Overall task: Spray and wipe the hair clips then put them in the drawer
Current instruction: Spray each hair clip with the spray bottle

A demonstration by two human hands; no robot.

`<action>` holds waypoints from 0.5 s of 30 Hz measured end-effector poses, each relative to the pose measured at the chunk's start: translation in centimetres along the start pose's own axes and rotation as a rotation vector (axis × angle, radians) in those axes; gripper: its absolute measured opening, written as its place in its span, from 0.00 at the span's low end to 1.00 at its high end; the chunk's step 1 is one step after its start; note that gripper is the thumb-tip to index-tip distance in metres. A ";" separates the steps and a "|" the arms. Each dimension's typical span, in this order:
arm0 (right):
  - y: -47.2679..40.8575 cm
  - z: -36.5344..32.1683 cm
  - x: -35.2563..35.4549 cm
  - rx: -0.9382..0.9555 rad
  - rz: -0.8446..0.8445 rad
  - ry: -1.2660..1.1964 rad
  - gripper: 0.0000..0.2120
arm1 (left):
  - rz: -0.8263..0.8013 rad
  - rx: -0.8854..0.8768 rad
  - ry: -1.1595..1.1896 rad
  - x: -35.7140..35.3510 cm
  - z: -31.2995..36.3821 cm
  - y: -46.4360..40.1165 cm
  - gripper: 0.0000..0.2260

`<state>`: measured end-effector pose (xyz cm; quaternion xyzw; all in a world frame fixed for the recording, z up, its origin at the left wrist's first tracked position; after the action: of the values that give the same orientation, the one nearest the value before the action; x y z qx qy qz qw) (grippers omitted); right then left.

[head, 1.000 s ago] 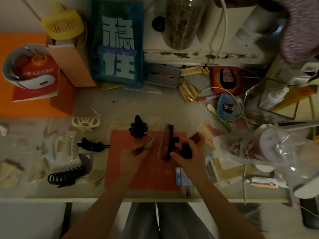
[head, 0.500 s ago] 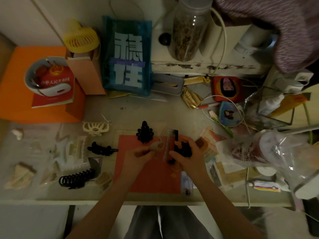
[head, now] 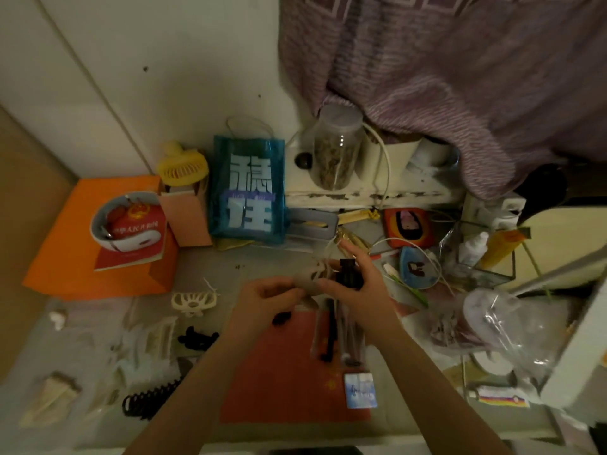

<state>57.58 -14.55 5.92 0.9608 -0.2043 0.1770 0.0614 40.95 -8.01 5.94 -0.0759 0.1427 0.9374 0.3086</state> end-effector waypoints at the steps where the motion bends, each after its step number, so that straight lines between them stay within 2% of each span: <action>1: -0.1 -0.7 0.3 0.016 0.007 -0.004 0.31 | -0.008 -0.006 -0.017 -0.2 0.7 -0.1 0.07; 5: -0.4 -3.2 1.2 0.063 0.003 -0.074 0.32 | 0.112 -0.053 -0.076 -0.1 3.4 -0.5 0.08; 8: -0.7 -5.4 1.6 0.109 0.016 -0.072 0.36 | 0.100 -0.121 -0.096 -0.2 5.6 -0.4 0.06; 10: -0.9 -6.7 1.8 0.133 0.041 -0.093 0.35 | 0.099 -0.153 -0.097 -0.3 7.2 -0.2 0.07; 13: -1.3 -8.7 2.3 0.177 0.061 -0.133 0.33 | 0.089 -0.184 -0.076 -0.6 9.7 -0.2 0.13; 15: -1.5 -9.9 2.7 0.200 0.082 -0.171 0.33 | 0.072 -0.207 -0.055 -1.0 11.3 -0.1 0.12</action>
<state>57.34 -12.31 16.04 0.9646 -0.2291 0.1165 -0.0595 41.15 -4.92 16.89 -0.0765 0.0392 0.9593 0.2689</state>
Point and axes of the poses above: each hand's wrist, its own y-axis away from the middle knuckle, its own x-axis out of the back of the hand, z = x × y, the point moved 2 cm from there along -y, towards the middle knuckle, and after that the axes turned 14 degrees about y, right-handed, at the moved point
